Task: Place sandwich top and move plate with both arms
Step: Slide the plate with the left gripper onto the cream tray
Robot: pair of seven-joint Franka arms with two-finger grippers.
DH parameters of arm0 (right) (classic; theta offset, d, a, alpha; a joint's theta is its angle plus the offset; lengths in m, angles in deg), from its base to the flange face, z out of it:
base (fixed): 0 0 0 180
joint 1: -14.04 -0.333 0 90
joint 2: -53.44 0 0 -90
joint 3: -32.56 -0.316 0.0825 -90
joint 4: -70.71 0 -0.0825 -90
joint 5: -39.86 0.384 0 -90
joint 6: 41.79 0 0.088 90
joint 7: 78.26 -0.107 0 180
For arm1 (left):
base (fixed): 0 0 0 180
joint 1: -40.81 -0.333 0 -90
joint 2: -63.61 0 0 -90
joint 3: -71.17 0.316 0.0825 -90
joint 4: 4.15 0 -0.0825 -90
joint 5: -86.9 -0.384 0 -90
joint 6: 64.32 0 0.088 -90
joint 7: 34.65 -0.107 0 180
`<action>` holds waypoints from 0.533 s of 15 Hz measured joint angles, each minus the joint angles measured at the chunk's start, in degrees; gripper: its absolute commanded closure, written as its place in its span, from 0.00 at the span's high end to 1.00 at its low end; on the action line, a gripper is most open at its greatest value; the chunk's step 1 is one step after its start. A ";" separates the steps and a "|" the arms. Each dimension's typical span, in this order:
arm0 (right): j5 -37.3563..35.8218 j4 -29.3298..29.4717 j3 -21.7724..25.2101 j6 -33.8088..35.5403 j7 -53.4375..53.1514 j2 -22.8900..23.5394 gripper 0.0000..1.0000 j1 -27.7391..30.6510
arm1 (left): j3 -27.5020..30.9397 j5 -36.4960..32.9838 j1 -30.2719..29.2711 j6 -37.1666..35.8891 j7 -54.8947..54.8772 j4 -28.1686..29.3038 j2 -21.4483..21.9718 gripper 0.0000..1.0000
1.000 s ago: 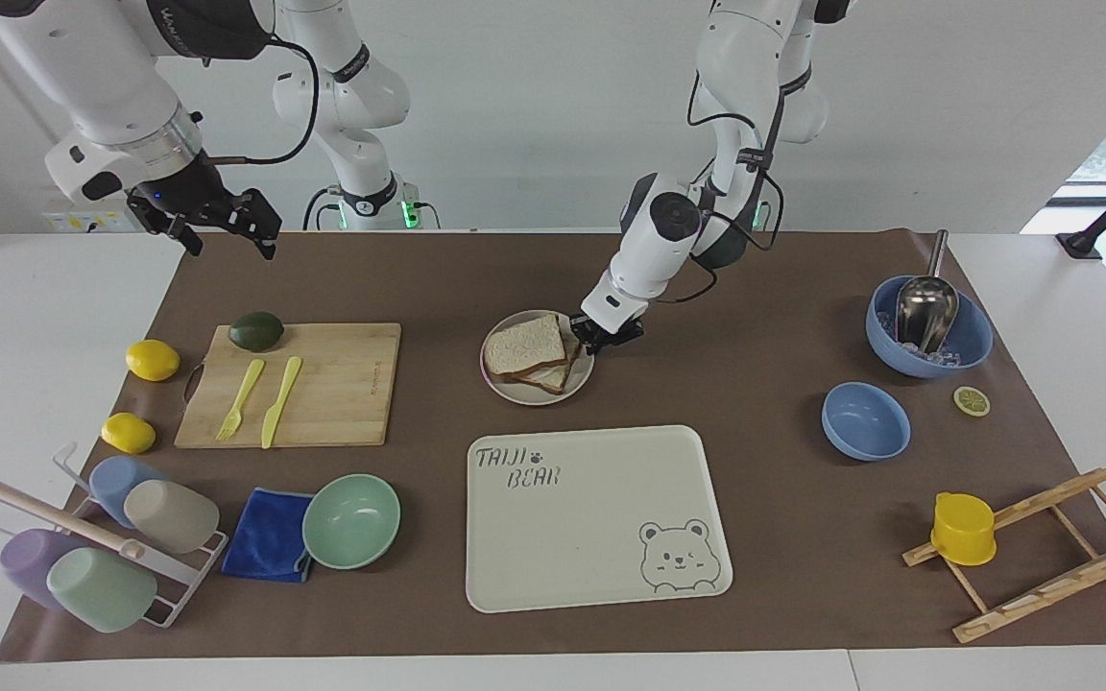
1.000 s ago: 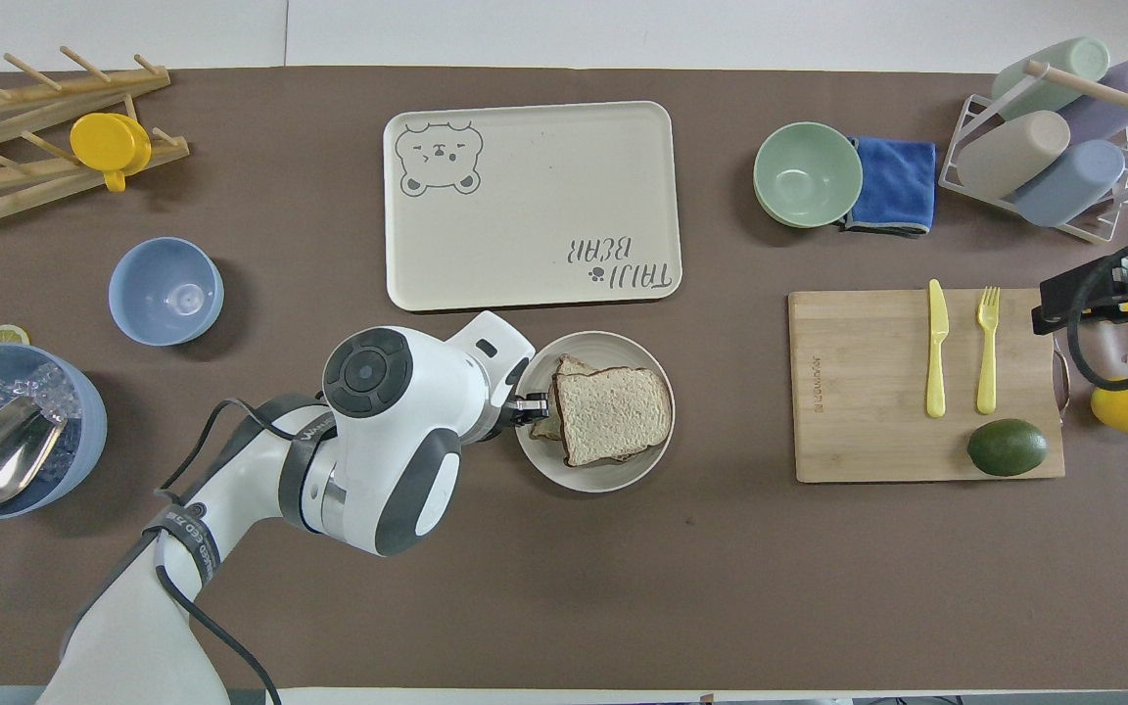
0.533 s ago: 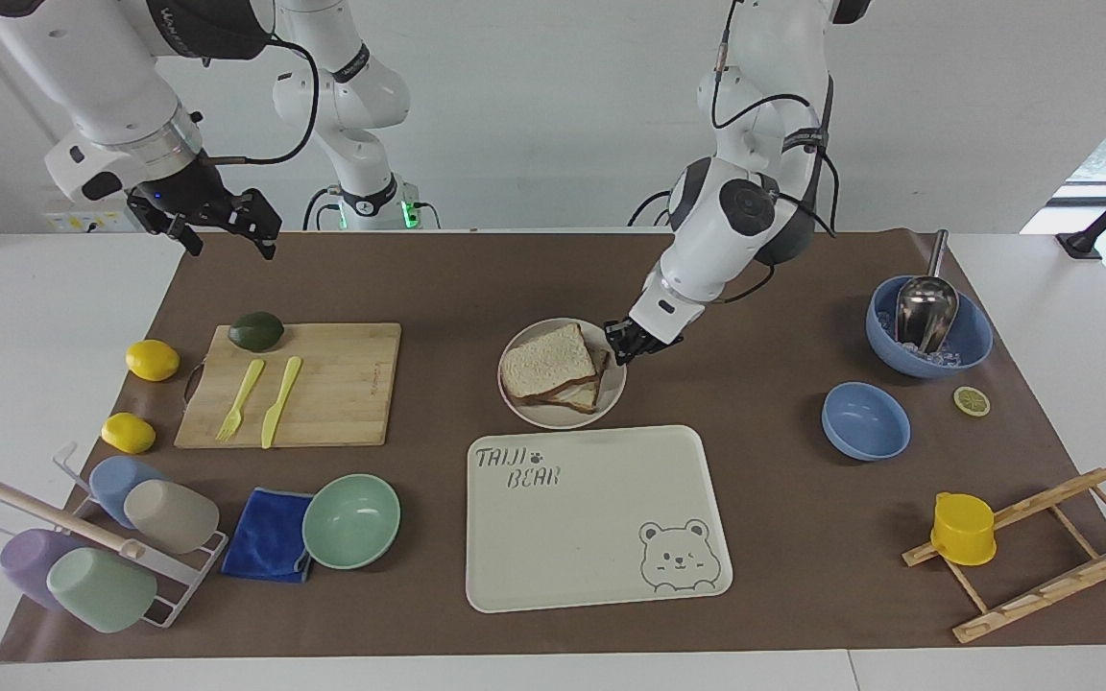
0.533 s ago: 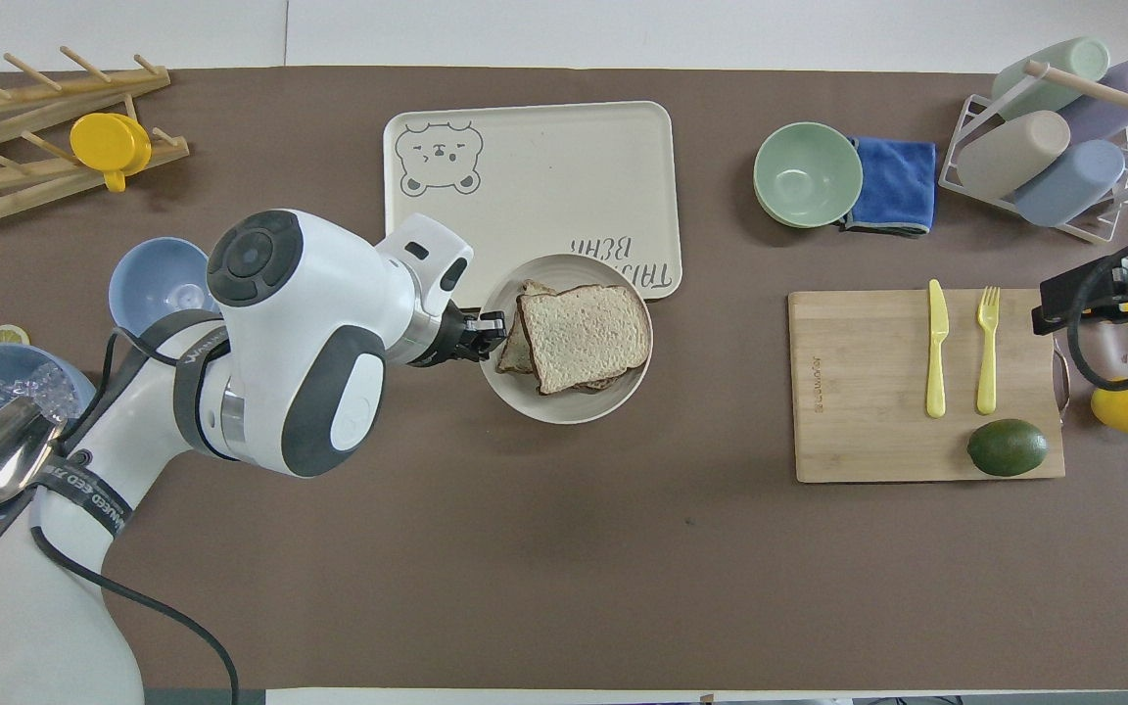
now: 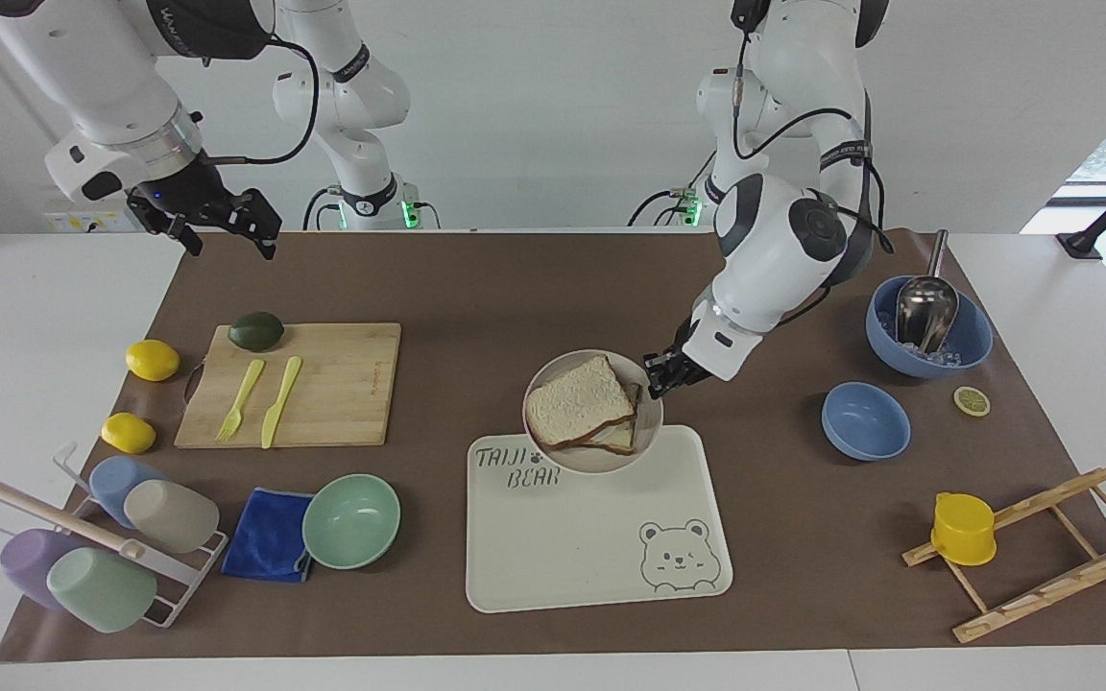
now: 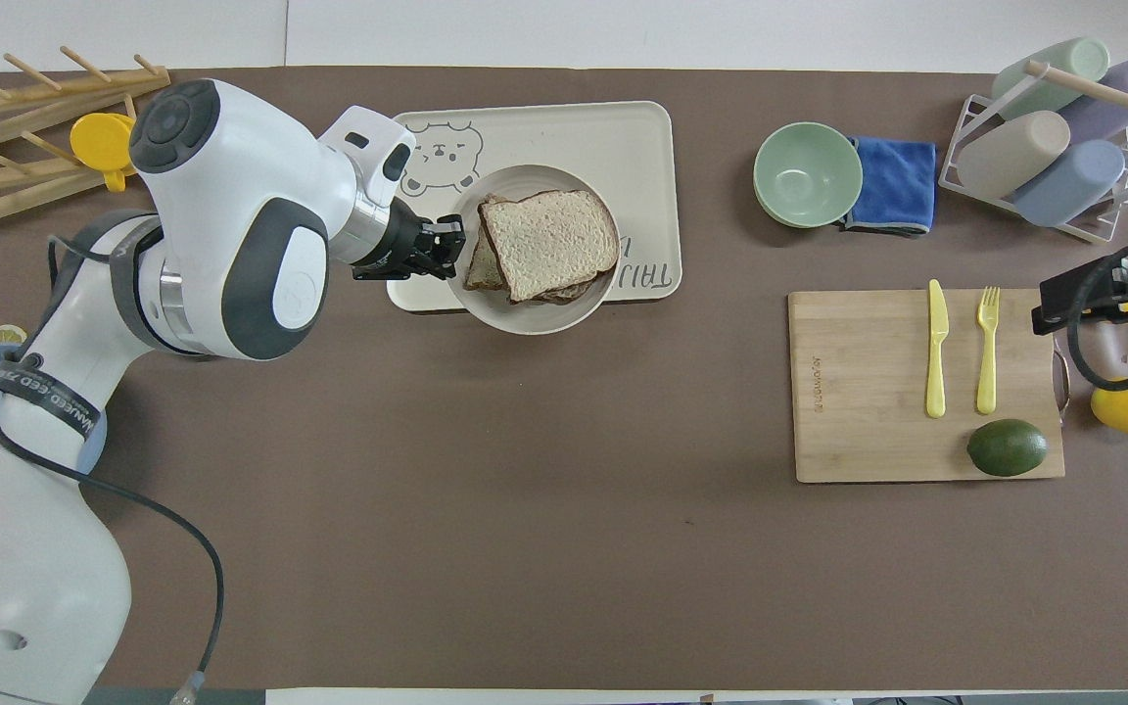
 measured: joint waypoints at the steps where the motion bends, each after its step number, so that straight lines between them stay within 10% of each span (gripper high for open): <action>1: 0.00 0.00 0.00 0.00 0.00 0.00 1.00 0.00 | 0.01 0.00 -0.01 0.00 0.01 -1.97 -2.07 0.00; 8: 0.00 0.00 0.00 0.00 0.00 0.00 1.00 0.00 | 0.66 -0.01 -0.42 3.88 0.09 -7.64 -9.82 0.00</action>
